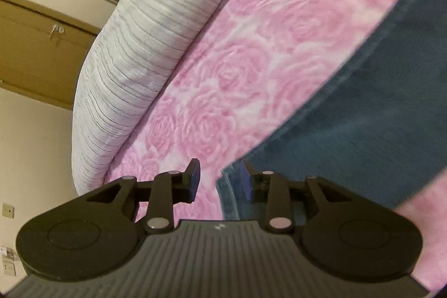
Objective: Fold clothes
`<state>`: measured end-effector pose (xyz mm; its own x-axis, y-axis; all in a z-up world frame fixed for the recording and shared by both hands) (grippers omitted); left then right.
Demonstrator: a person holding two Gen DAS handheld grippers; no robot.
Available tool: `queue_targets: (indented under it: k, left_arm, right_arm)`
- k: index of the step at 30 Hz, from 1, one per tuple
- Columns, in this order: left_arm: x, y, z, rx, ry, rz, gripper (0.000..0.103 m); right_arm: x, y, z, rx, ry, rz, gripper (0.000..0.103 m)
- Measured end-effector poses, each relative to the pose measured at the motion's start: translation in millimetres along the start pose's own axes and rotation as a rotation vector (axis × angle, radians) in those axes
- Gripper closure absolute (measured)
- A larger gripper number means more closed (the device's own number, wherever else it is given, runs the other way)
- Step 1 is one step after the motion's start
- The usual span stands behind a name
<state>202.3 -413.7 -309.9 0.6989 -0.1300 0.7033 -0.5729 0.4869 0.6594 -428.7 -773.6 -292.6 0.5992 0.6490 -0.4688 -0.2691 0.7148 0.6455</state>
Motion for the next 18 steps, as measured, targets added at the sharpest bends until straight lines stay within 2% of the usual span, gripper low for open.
queue_targets:
  k: [1, 2, 5, 8, 10, 12, 14, 18]
  left_arm:
    - [-4, 10, -3, -0.013, -0.005, 0.000, 0.073]
    - [-9, 21, -5, -0.038, -0.002, 0.001, 0.073]
    - [-32, 56, -13, -0.139, 0.024, -0.031, 0.062]
    - [-73, 87, -22, -0.235, -0.019, -0.069, 0.060]
    - [-107, 104, -27, -0.291, -0.084, -0.088, 0.057]
    - [-142, 117, -34, -0.343, -0.169, -0.092, 0.046]
    - [-171, 122, -41, -0.376, -0.257, -0.064, 0.041]
    - [-210, 119, -48, -0.444, -0.435, 0.029, 0.035]
  right_arm:
    - [-5, 3, 2, 0.004, -0.017, -0.048, 0.038]
    - [-8, 10, 2, 0.002, -0.055, -0.049, 0.038]
    - [-13, 32, -3, -0.019, -0.167, -0.003, 0.038]
    - [18, 81, -24, -0.085, -0.148, 0.051, 0.038]
    - [49, 110, -45, -0.116, -0.079, 0.066, 0.038]
    - [79, 128, -67, -0.131, 0.019, 0.057, 0.038]
    - [108, 134, -91, -0.123, 0.152, 0.017, 0.038]
    - [145, 114, -120, -0.088, 0.426, -0.080, 0.038]
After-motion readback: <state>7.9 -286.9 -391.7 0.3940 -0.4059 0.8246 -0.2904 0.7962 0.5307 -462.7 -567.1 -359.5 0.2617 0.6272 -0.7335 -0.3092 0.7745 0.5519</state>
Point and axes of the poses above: each gripper's, at about its wrist camera, not at the fingertips, and y roughly against the way its jaws point, x to its left, z to its top, the point moved 4 cm from there along -y, roughly the way its jaws point, and after that the axes turned 3 degrees about -x, right-handed, at the moved point
